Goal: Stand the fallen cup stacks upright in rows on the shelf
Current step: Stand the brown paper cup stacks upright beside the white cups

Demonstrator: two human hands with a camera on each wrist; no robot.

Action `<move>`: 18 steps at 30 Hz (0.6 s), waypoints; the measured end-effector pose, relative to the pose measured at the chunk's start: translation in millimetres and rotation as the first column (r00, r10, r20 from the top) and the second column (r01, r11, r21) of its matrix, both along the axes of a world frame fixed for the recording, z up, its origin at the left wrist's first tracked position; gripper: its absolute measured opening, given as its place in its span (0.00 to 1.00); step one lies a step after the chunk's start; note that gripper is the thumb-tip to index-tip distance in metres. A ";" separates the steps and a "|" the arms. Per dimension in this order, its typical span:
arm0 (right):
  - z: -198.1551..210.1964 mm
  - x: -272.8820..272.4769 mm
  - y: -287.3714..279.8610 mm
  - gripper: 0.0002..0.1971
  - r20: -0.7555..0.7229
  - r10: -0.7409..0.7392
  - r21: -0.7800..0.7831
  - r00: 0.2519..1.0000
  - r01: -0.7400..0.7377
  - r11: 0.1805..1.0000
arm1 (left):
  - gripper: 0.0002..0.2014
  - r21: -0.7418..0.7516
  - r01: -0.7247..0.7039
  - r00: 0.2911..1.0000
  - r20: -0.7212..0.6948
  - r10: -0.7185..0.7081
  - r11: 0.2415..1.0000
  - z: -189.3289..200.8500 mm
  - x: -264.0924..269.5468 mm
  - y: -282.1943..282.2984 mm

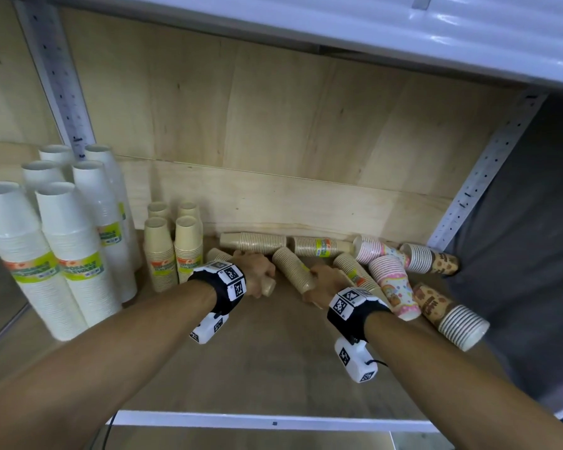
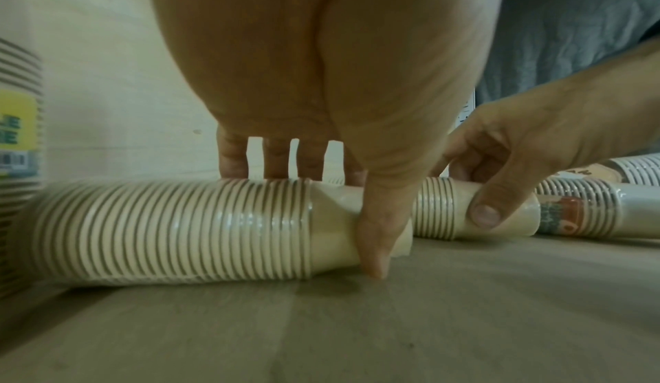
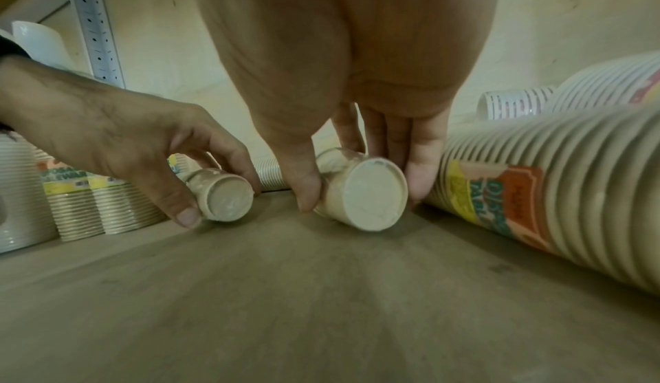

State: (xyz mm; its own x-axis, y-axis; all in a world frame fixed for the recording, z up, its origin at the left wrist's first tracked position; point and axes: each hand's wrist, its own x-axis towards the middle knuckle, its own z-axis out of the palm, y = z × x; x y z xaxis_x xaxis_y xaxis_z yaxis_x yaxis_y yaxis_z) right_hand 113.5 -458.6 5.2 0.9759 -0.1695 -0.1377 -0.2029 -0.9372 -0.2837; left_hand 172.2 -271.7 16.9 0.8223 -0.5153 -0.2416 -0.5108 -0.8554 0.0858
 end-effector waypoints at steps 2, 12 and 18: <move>2.9 -1.1 0.3 0.35 -0.005 -0.003 -0.001 1.000 0.003 1.000 | 0.23 -0.029 -0.008 1.000 -0.013 0.008 1.000 1.7 -0.5 0.7; 47.6 -10.2 5.8 0.19 -0.008 0.044 -0.036 0.999 -0.045 0.998 | 0.16 -0.199 0.004 0.998 0.055 0.007 0.980 30.3 -10.9 2.3; 74.4 -21.6 6.8 0.17 0.053 0.012 -0.052 0.998 -0.009 0.999 | 0.14 -0.298 0.006 0.991 0.132 0.035 0.954 57.5 -19.1 9.4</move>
State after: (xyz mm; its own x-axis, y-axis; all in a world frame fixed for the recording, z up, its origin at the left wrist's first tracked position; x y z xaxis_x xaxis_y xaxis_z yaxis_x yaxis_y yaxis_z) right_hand 91.9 -451.8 79.6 0.9834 -0.1645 -0.0764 -0.1784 -0.9529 -0.2451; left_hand 153.1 -262.3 74.3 0.8443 -0.5349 0.0335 -0.5230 -0.8087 0.2691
